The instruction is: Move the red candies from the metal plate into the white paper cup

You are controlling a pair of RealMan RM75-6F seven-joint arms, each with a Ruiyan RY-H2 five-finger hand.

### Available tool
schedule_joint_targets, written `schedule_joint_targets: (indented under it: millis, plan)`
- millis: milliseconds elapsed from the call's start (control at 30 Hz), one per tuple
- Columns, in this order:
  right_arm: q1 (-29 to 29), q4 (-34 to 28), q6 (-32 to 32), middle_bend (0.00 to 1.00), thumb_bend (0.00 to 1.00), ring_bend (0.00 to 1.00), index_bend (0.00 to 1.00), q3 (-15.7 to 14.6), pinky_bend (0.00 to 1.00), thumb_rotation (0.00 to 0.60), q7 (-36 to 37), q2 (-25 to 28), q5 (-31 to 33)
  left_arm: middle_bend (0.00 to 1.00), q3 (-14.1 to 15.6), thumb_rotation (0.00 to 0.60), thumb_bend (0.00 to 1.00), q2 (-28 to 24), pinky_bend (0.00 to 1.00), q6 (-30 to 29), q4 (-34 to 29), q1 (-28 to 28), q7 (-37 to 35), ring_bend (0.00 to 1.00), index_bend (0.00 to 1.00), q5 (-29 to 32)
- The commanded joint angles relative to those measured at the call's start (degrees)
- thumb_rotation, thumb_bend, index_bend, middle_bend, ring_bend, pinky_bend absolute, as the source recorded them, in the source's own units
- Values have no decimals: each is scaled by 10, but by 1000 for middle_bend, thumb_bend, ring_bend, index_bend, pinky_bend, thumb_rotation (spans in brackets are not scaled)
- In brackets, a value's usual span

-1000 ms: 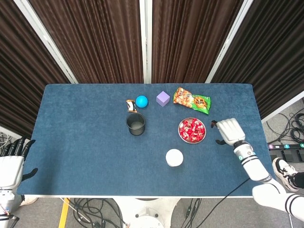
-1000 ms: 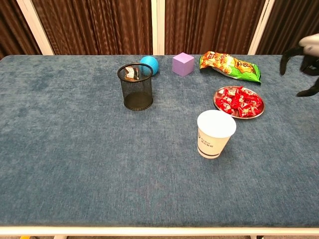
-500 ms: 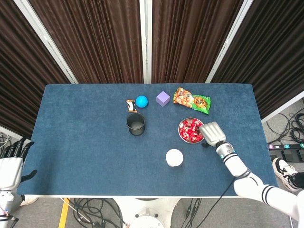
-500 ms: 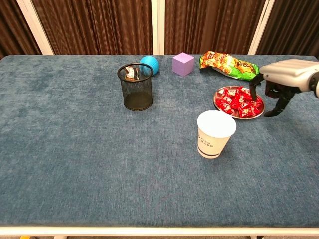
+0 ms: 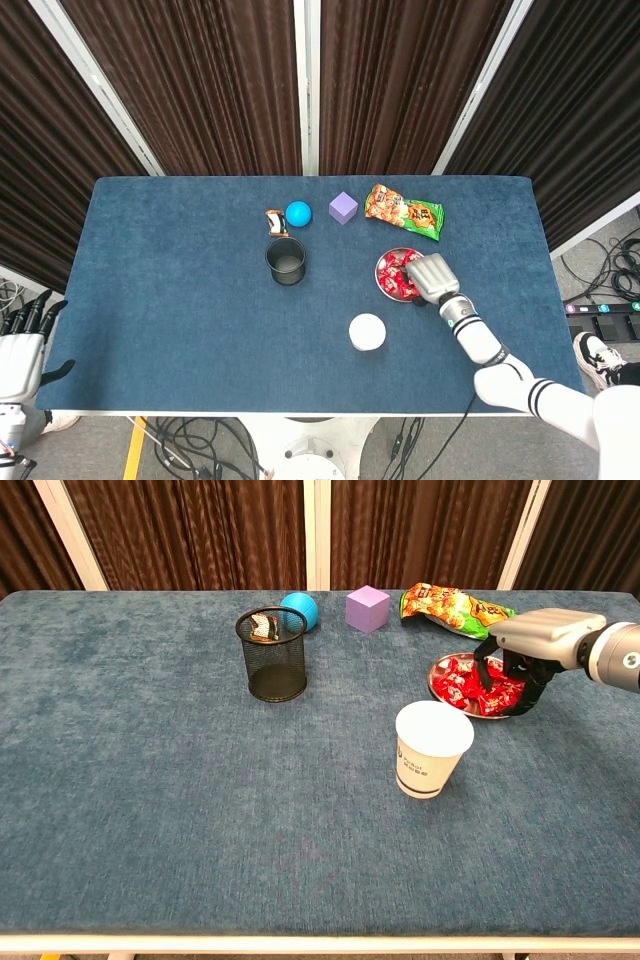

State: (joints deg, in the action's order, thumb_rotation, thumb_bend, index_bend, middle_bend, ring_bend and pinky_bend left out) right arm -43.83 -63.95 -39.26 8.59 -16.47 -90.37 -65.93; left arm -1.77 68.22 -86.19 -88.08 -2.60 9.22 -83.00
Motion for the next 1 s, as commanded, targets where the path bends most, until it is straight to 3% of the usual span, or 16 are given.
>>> schedule_joint_targets:
  millis: [33, 433, 733, 900, 1000]
  plan:
    - [-3, 6, 3, 940, 140, 924, 511, -2, 1000, 600, -4, -4, 5, 161, -1, 600, 1, 1, 194, -1, 3, 1, -4, 141, 214, 1]
    - [-16, 26, 12, 940, 162, 924, 510, -7, 1000, 600, -21, -20, 27, 161, -2, 600, 1, 5, 194, -4, 11, 5, -12, 140, 214, 1]
    - [-16, 24, 3, 940, 302, 924, 559, -5, 1000, 600, -16, -18, 34, 161, -1, 600, 1, 8, 194, -8, 19, 8, -18, 141, 214, -2]
    - [-6, -34, -31, 940, 309, 924, 560, 6, 1000, 600, 12, 23, 12, 161, -2, 600, 1, 6, 194, -12, 17, 9, -18, 141, 214, -5]
    - [7, -107, -64, 940, 309, 924, 560, 14, 1000, 600, 38, 72, -13, 161, -3, 600, 1, 4, 194, -12, 15, 7, -15, 140, 214, -7]
